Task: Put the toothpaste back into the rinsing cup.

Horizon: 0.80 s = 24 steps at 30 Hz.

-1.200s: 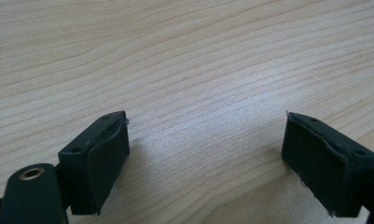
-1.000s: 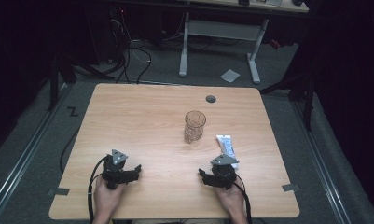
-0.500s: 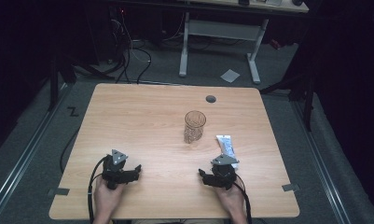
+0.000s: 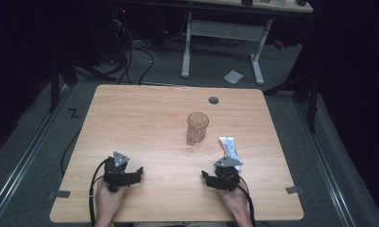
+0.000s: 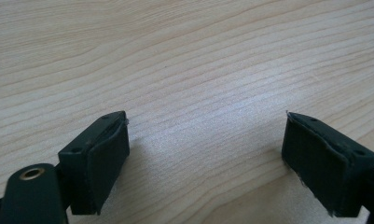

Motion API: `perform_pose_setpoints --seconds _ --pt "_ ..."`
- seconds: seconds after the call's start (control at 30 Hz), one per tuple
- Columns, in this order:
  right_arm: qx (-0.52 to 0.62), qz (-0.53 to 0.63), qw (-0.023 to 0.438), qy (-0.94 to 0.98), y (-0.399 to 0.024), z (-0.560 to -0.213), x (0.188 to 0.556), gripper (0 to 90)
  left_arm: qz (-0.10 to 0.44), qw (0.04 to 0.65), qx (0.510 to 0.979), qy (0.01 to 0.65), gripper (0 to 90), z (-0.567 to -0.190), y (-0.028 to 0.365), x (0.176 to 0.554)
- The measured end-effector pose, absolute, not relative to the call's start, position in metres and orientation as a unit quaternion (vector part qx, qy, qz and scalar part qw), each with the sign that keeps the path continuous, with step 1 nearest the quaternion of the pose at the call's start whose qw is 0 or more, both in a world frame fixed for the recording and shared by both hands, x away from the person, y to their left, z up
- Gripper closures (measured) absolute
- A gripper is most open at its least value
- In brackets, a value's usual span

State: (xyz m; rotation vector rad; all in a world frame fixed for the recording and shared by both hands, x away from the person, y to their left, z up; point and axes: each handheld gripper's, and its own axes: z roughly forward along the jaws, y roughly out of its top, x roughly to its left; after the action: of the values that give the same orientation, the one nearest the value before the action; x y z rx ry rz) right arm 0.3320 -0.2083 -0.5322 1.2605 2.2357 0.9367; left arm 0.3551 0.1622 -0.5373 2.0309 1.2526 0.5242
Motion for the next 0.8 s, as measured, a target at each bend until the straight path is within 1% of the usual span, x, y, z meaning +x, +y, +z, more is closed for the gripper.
perform_pose_setpoints --seconds 0.07,0.13,0.23,0.37,0.6,0.8 --pt "0.448 0.339 0.204 0.802 -0.208 -0.532 0.331 37.2 0.202 0.342 0.781 0.482 15.3 -0.537 0.162 0.355" --pt "0.446 0.338 0.205 0.803 -0.209 -0.532 0.33 37.6 0.202 0.342 0.781 0.482 15.3 -0.537 0.162 0.355" --pt "0.451 0.337 0.21 0.799 -0.21 -0.531 0.329 40.7 0.201 0.342 0.781 0.482 15.3 -0.537 0.162 0.355" --pt "0.451 0.343 0.212 0.796 -0.213 -0.529 0.325 41.6 0.202 0.343 0.781 0.482 15.3 -0.537 0.162 0.355" --pt "0.457 0.359 0.196 0.79 -0.219 -0.527 0.322 41.7 0.201 0.342 0.782 0.481 15.3 -0.537 0.163 0.355" --pt "0.462 0.371 0.194 0.782 -0.223 -0.522 0.317 41.7 0.201 0.342 0.782 0.481 15.3 -0.537 0.163 0.355"
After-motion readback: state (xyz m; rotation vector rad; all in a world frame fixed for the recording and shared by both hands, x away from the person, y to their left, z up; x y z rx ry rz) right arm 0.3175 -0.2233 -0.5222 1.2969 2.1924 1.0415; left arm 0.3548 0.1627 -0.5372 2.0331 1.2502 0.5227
